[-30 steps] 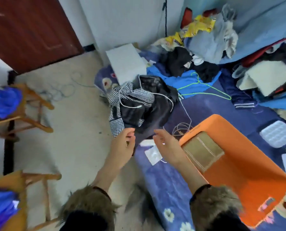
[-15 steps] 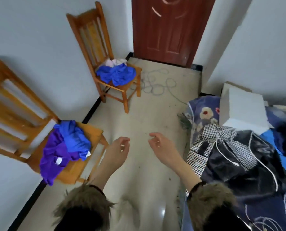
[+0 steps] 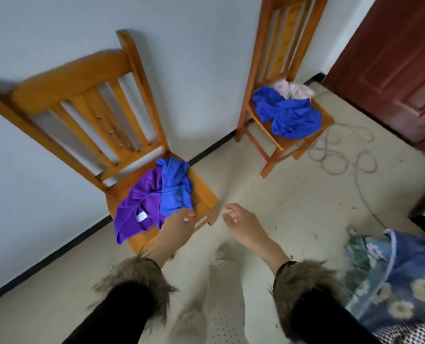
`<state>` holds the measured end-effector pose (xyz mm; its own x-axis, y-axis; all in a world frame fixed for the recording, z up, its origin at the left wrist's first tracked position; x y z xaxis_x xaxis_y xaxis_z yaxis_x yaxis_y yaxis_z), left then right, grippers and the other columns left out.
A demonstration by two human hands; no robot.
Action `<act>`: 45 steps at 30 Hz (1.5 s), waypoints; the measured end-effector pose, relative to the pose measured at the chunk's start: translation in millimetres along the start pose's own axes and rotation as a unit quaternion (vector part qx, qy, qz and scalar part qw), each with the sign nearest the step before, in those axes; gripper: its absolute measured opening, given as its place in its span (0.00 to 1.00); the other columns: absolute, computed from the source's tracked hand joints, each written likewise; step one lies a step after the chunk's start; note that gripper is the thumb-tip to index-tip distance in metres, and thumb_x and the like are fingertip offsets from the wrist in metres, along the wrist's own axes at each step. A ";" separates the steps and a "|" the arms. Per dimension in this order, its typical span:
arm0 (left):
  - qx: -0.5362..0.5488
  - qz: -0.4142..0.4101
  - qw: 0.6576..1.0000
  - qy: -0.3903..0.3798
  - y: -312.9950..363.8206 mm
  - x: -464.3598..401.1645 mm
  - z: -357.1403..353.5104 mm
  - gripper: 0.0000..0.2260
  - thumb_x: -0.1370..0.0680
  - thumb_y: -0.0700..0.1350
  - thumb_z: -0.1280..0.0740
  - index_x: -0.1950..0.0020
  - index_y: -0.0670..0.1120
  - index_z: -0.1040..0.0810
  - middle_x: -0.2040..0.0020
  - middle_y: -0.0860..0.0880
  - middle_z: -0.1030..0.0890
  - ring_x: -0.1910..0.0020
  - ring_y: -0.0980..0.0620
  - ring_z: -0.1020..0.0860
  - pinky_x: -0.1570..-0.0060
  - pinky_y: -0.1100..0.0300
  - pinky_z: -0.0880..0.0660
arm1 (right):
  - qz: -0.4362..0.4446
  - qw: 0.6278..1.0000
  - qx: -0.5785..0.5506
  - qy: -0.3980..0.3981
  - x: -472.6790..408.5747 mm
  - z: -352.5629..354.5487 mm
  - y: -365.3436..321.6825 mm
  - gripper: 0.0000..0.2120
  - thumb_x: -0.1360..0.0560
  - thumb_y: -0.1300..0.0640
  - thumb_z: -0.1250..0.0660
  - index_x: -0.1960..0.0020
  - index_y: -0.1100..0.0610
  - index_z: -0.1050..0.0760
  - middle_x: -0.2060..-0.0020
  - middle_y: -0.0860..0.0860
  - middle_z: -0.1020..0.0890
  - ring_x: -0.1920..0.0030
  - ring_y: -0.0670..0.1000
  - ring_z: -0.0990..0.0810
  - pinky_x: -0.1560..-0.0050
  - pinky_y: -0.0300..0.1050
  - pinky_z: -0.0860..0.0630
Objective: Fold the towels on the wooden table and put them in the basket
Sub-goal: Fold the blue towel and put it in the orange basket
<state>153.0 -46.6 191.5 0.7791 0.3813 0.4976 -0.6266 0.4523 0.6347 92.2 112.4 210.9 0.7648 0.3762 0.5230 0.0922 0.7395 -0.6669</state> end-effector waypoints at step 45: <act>0.022 -0.006 0.968 0.249 -60.1 -192.5 96.6 0.03 0.23 0.39 0.38 0.52 0.41 0.24 0.63 0.50 0.23 0.63 0.51 0.26 0.62 0.61 0.33 | 0.424 0.878 0.212 -0.069 -297.0 -74.1 -132.1 0.04 0.24 0.61 0.37 0.52 0.62 0.27 0.56 0.57 0.22 0.55 0.59 0.24 0.57 0.47 0.30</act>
<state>42.4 -225.1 114.7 0.6748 0.7226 0.1501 -0.6078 0.4289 0.6683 -99.8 -138.4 104.4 0.3560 0.9344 0.0128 -0.7405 0.2904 -0.6061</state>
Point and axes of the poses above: each hand's wrist, its own x-axis away from the middle knuckle, its own z-axis out of the back of the hand, y = z × x, the point moved 5 cm from there along -x, towards the middle knuckle
